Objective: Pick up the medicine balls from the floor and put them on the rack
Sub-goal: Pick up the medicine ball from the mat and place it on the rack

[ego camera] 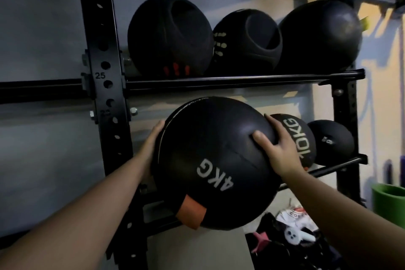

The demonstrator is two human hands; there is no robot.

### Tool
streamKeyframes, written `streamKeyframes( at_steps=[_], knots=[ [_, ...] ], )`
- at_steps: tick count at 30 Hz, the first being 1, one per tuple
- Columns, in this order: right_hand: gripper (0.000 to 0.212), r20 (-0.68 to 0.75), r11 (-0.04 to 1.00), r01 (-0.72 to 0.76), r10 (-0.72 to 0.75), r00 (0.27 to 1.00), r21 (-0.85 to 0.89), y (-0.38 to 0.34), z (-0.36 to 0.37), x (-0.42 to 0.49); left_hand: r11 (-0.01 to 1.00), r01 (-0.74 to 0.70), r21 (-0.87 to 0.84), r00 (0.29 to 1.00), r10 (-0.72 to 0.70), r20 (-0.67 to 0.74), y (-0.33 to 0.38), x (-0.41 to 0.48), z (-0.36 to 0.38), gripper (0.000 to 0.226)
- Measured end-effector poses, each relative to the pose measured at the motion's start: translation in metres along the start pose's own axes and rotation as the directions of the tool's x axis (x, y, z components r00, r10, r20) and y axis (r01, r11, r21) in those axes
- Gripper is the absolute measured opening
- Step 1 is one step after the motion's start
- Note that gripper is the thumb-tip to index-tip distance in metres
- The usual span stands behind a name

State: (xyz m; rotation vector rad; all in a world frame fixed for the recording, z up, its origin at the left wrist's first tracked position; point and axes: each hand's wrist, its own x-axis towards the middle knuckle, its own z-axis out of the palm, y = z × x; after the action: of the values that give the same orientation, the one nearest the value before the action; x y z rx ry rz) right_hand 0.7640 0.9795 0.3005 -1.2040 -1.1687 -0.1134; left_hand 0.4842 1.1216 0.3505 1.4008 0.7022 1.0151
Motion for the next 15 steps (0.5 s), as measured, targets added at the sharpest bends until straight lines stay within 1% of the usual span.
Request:
streamKeyframes(
  at_steps=[1,2,3,4,5,6,7,9,10,12,15],
  knots=[
    [0.102,0.005,1.000,-0.015,0.015,1.000,0.017,0.006,0.002,0.013,1.000,-0.012,0.011,1.000,0.012,-0.011,-0.002,0.003,0.001,0.072],
    [0.092,0.018,0.999,-0.025,0.024,1.000,0.040,0.011,0.005,0.026,0.998,-0.043,0.044,0.999,0.044,-0.024,-0.006,0.008,0.003,0.086],
    [0.083,0.030,0.998,-0.037,0.035,0.999,0.054,0.017,0.006,0.040,0.990,-0.103,0.096,0.992,0.109,-0.064,-0.013,0.012,0.006,0.101],
    [0.076,0.040,0.998,-0.045,0.043,0.998,0.050,0.023,0.009,0.054,0.962,-0.210,0.174,0.966,0.232,-0.113,-0.021,0.014,0.011,0.106],
    [0.071,0.045,0.998,-0.052,0.051,0.998,0.036,0.028,0.012,0.066,0.909,-0.316,0.273,0.927,0.357,-0.115,-0.029,0.015,0.015,0.099],
    [0.069,0.049,0.999,-0.049,0.048,0.998,0.012,0.034,0.018,0.077,0.856,-0.380,0.351,0.893,0.438,-0.101,-0.037,0.017,0.019,0.091],
    [0.069,0.054,0.999,-0.031,0.032,0.998,-0.015,0.038,0.025,0.086,0.825,-0.402,0.397,0.874,0.475,-0.103,-0.045,0.021,0.021,0.092],
    [0.073,0.061,0.996,0.009,-0.004,0.998,-0.086,0.044,0.042,0.100,0.847,-0.397,0.353,0.865,0.474,-0.164,-0.054,0.038,0.018,0.107],
    [0.075,0.059,0.992,0.030,-0.023,0.998,-0.121,0.047,0.050,0.104,0.859,-0.401,0.320,0.864,0.470,-0.180,-0.056,0.045,0.016,0.110],
    [0.071,0.037,0.988,0.062,-0.058,0.998,-0.140,0.054,0.064,0.104,0.868,-0.403,0.290,0.861,0.467,-0.201,-0.056,0.053,0.013,0.109],
    [0.063,-0.013,0.991,0.085,-0.086,0.996,-0.104,0.058,0.069,0.102,0.864,-0.408,0.296,0.853,0.476,-0.214,-0.058,0.056,0.016,0.097]
  ],
)
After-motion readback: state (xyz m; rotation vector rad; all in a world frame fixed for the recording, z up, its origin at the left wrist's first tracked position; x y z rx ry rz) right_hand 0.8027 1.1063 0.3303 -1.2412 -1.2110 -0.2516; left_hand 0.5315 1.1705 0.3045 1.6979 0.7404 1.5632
